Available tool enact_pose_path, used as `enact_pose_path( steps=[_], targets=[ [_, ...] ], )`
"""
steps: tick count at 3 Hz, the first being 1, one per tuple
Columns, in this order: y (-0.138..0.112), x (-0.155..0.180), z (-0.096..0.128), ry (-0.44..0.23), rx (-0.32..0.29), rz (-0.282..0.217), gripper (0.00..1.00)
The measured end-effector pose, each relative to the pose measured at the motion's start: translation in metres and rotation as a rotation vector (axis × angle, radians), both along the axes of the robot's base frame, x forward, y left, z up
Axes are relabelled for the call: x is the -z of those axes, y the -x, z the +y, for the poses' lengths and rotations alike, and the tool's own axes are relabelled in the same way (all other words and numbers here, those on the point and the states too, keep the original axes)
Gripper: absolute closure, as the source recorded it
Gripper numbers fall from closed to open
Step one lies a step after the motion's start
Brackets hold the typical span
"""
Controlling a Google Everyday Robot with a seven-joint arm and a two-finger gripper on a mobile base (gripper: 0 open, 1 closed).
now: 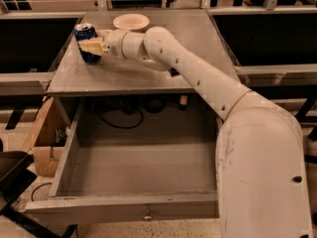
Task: Place pepsi can into top drawer
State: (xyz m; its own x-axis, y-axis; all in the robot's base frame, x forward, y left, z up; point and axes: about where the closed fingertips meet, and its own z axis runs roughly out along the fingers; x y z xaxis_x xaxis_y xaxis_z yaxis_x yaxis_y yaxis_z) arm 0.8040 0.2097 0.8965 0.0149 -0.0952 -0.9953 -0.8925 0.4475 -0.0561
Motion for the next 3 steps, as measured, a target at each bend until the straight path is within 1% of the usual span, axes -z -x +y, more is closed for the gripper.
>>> enact_pose_path(
  steps=[1,2,3],
  targets=[
    [0.000,0.000,0.000,0.000,0.000,0.000,1.00],
    [0.000,0.000,0.000,0.000,0.000,0.000,1.00],
    [0.012,-0.019,-0.013,0.042,0.006,-0.014,1.00]
  ],
)
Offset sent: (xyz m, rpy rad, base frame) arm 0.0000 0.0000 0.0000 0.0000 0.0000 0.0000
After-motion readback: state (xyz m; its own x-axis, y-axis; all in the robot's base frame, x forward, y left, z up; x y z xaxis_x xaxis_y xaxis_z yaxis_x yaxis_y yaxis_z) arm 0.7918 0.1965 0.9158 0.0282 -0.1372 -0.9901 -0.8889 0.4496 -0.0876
